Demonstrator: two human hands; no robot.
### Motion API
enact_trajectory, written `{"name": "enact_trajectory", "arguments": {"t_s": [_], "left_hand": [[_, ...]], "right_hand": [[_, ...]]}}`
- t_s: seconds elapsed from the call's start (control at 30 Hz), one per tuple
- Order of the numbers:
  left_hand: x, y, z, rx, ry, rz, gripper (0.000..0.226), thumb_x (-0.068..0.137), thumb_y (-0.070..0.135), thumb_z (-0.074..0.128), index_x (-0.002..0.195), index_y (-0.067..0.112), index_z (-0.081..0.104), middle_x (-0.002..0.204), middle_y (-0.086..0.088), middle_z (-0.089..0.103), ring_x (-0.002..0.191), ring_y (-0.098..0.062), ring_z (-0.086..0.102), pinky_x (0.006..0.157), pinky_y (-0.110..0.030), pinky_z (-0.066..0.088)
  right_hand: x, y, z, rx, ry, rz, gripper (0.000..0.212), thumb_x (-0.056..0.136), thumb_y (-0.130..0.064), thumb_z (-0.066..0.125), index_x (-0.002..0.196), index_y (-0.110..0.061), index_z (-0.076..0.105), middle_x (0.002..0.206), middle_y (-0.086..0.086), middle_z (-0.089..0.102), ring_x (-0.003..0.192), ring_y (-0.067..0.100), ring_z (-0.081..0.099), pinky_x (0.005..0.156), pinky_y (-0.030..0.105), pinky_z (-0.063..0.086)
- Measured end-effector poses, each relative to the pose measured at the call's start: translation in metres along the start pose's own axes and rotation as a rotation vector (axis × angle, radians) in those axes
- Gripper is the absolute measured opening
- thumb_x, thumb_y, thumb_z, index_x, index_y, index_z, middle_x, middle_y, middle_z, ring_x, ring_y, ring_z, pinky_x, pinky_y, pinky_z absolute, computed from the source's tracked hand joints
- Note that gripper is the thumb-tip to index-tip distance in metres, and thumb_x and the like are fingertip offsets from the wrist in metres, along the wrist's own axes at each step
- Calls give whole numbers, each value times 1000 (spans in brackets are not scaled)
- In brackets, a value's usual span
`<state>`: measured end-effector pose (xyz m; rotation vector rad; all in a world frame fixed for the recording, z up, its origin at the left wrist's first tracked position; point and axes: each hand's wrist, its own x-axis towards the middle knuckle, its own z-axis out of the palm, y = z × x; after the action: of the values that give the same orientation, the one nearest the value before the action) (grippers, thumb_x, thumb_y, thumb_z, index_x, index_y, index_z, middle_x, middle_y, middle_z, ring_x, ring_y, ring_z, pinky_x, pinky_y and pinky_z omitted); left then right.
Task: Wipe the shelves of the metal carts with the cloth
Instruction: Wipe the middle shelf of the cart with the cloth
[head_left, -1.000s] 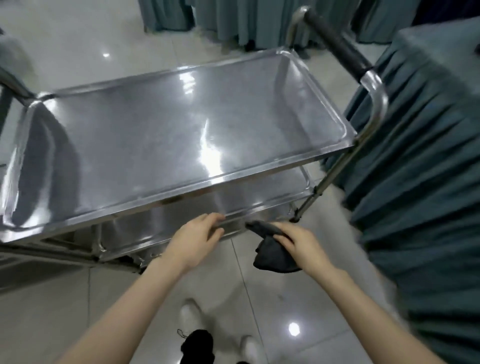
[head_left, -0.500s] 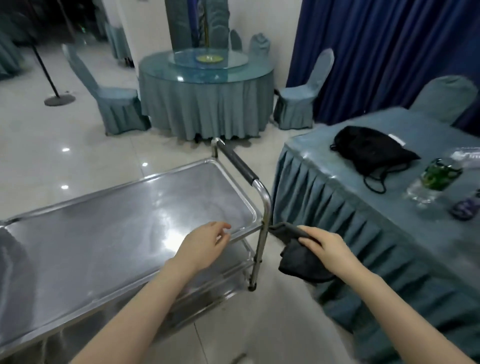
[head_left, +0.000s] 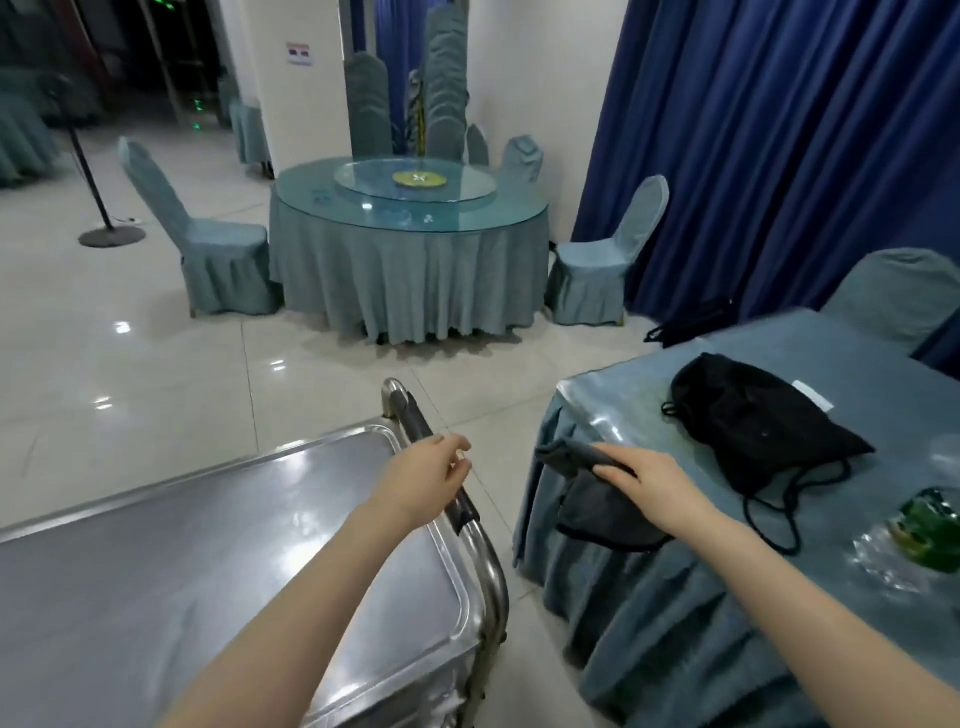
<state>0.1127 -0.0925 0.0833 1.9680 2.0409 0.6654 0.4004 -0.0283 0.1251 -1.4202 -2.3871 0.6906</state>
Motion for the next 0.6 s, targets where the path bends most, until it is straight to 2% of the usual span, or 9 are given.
{"name": "enact_trajectory", "arguments": {"t_s": [0.2, 0.27, 0.4, 0.53, 0.6], "left_hand": [[90, -2, 21, 67, -53, -76, 32, 99, 39, 43, 126, 28, 54, 118, 6, 63, 106, -17, 60, 87, -32, 48], [121, -5, 26, 94, -57, -109, 33, 99, 40, 43, 128, 28, 53, 118, 6, 62, 108, -18, 59, 90, -35, 48], [182, -7, 40, 134, -18, -160, 33, 99, 38, 44, 128, 26, 54, 119, 4, 63, 108, -19, 58, 87, -33, 47], [226, -7, 49, 165, 4, -267, 33, 99, 39, 43, 128, 28, 53, 118, 6, 62, 107, -18, 58, 83, -32, 48], [245, -11, 46, 179, 17, -310, 33, 99, 39, 43, 128, 28, 54, 118, 7, 63, 108, -18, 58, 84, -34, 49]], "right_hand": [[100, 42, -29, -16, -14, -67, 23, 98, -25, 57, 119, -27, 67, 112, -3, 70, 103, 18, 61, 82, 31, 42], [136, 58, -35, -17, -41, -85, 23, 98, -29, 56, 119, -29, 66, 112, -4, 70, 103, 18, 61, 85, 33, 45], [213, 90, -42, -31, -76, -193, 23, 98, -30, 56, 117, -27, 67, 109, -1, 71, 100, 18, 61, 77, 27, 38], [287, 107, -48, -41, -162, -252, 26, 99, -30, 52, 121, -21, 64, 114, 2, 69, 106, 22, 60, 92, 39, 44], [323, 106, -49, -50, -199, -305, 26, 100, -27, 52, 119, -14, 64, 115, 6, 68, 109, 25, 59, 93, 38, 42]]}}
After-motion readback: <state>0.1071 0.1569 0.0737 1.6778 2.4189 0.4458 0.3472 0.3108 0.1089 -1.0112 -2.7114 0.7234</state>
